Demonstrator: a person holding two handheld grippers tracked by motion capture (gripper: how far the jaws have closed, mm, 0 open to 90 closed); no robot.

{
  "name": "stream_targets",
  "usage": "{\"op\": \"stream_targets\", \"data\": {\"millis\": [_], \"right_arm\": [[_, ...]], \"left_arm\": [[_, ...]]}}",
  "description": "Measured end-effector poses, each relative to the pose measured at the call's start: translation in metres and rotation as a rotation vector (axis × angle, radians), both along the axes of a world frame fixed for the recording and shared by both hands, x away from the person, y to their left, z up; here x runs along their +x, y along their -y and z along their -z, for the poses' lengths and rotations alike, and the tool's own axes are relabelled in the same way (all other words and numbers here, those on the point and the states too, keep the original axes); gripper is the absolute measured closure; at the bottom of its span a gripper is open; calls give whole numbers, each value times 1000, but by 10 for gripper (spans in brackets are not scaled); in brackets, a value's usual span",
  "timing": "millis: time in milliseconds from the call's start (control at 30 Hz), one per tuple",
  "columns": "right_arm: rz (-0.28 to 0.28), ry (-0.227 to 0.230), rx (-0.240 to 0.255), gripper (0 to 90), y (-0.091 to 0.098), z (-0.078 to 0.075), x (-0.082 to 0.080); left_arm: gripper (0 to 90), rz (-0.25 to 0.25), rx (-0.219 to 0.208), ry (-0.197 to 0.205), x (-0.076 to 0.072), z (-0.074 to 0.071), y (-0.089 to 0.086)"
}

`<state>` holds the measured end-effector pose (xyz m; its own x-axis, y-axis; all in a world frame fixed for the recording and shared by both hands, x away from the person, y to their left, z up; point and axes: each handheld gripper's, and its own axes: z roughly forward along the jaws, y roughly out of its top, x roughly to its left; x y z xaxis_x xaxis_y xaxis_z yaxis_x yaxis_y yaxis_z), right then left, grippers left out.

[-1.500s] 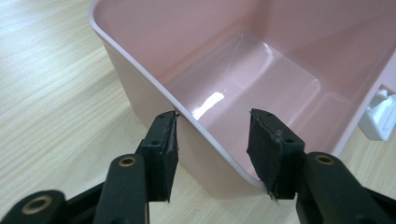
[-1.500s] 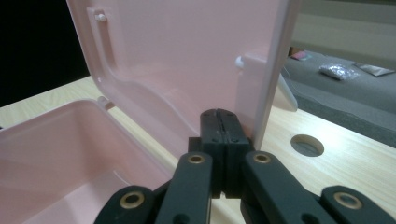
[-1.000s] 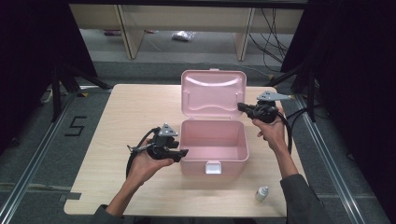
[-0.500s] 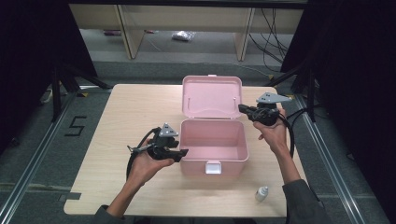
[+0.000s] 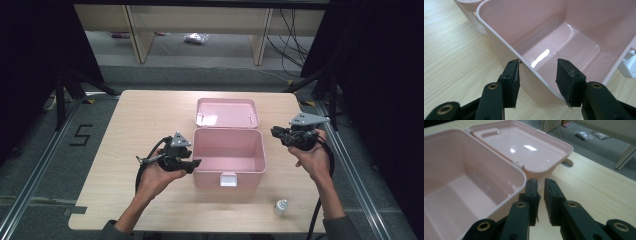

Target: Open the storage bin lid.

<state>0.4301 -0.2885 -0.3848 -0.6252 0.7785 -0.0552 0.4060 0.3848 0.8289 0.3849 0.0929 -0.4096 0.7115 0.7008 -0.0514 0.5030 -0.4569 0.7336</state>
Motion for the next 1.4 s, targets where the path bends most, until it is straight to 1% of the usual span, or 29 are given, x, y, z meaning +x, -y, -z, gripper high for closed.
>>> {"op": "stream_targets", "data": {"millis": [67, 100, 200, 233, 267, 333, 367, 400, 433, 467, 533, 600, 633, 700, 767, 800, 833, 867, 900, 933, 967, 1000, 1033, 1133, 1167, 1267, 1300, 1367, 1400], "right_arm": [[0, -11, -20, 792, 4, 3, -6], [-1, 1, -37, 782, 7, 4, -8], [-5, -2, -33, 766, 11, 9, -13], [10, -26, -49, 740, 13, 13, -18], [16, -27, -48, 724, 14, 15, -19], [11, -76, -54, 693, 14, 18, -23], [28, -106, -51, 677, 13, 19, -26], [15, -76, -80, 651, 14, 21, -25], [12, -72, -101, 622, 14, 21, -26], [20, -117, -90, 606, 12, 22, -30], [34, -153, -93, 559, 12, 22, -35], [22, -165, -99, 515, 12, 22, -37], [34, -187, -96, 482, 12, 20, -40], [30, -180, -98, 458, 13, 21, -41], [36, -218, -100, 414, 13, 20, -48], [26, -214, -103, 401, 14, 22, -50], [39, -242, -91, 391, 13, 21, -53], [37, -248, -94, 380, 13, 21, -56], [31, -234, -103, 371, 14, 22, -58], [29, -248, -98, 359, 14, 22, -61], [40, -217, -71, 349, 12, 24, -64], [43, -270, -85, 341, 12, 19, -68], [29, -248, -89, 336, 13, 20, -70], [17, -259, -104, 328, 10, 16, -80], [14, -291, -110, 327, 9, 14, -84], [-1, -284, -113, 310, 7, 14, -90], [-4, -312, -126, 304, 5, 13, -94], [-15, -319, -129, 303, 2, 13, -99], [-43, -309, -154, 303, 3, 12, -100]], "left_arm": [[533, 1, 1, 2, 0, 0, 0], [533, 0, 0, 3, 0, 0, 0], [532, -1, 1, 6, -1, 0, 0], [531, -1, 0, 6, -1, 0, 0], [530, 1, 2, 6, -1, 0, 0], [530, 0, 8, 9, -1, 0, 0], [529, 2, 9, 9, 0, 0, 0], [528, 2, 7, 9, 0, 0, 0], [527, 8, 4, 5, 0, 0, 0], [527, 6, 7, 8, 0, 0, 0], [527, 4, 9, 10, 0, 0, 0], [527, 5, 13, 11, 0, 0, 0], [527, 4, 12, 10, 0, 0, 0], [527, 3, 3, 8, 0, 0, 0], [528, 0, 0, -5, 0, 0, 0], [528, 2, -1, -5, 1, 0, 0], [527, -2, 4, -4, 1, 1, 0], [528, -3, 2, -4, 1, 1, 1], [527, 1, -1, -7, 1, 1, 1], [527, 3, 0, -6, 1, 1, 1], [527, 3, -1, -7, 1, 1, 1], [527, 5, -2, -7, 1, 1, 1], [527, 5, -1, -8, 1, 1, 1], [527, 3, 3, -6, 1, 1, 1], [527, 2, 2, -6, 1, 1, 1], [527, 3, 0, -6, 1, 1, 1], [527, 3, 2, -5, 1, 1, 1], [527, 3, 3, -5, 1, 1, 1], [526, 3, 4, -5, 1, 1, 1]]}}
